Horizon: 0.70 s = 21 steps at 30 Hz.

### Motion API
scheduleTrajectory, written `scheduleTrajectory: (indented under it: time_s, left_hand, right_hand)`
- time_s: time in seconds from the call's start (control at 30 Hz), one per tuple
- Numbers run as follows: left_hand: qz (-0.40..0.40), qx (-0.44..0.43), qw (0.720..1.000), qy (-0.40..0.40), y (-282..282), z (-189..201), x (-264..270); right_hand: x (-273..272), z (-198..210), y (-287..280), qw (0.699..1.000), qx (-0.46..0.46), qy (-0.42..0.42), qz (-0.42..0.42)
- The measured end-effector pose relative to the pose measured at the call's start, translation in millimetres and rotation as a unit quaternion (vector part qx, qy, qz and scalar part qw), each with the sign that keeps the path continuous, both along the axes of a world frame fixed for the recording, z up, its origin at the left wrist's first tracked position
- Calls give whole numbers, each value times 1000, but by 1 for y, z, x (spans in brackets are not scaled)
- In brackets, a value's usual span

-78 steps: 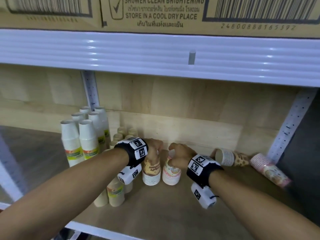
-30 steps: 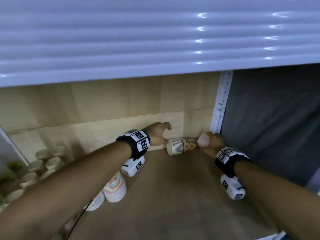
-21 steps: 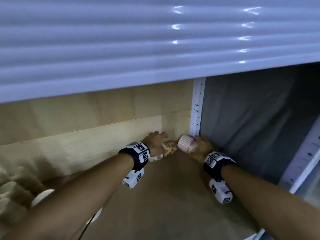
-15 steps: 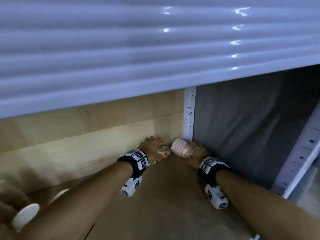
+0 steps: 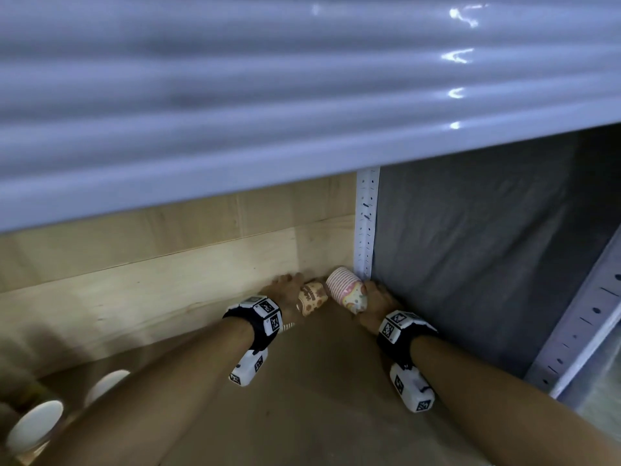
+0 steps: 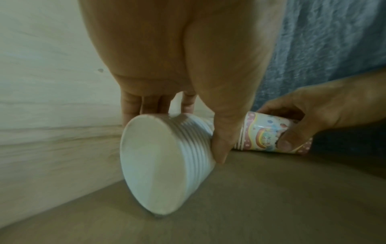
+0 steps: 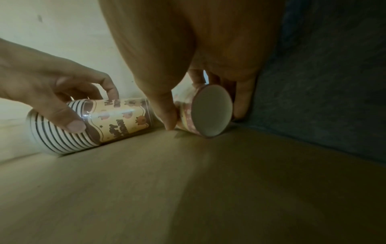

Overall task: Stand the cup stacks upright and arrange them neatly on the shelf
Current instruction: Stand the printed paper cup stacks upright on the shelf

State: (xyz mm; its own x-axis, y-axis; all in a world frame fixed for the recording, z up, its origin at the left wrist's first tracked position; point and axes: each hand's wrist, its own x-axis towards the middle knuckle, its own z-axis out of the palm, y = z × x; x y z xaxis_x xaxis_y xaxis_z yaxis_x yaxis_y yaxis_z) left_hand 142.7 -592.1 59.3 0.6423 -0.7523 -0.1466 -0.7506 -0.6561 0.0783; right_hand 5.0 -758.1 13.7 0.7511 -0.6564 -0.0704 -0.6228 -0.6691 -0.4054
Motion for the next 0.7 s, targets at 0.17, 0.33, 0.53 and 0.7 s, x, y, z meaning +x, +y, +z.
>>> scheduleTrajectory:
  time_s: [0.17,0.33,0.53,0.7]
  left_hand:
    - [0,-23,1000,4,5,0,-2]
    - [7,-16,1000,19,12,9,-4]
    - [41,-74,994,69,27,24,-7]
    - [64,-162,979,102,48,32,-15]
  right_hand:
    - [0,0,6,1000,4,-5,-2]
    - [-1,15,12,1000,9,-6,-5]
    - [-4,40,17,1000,-9,-22,14]
    - [0,62,30,999,-22,-31,24]
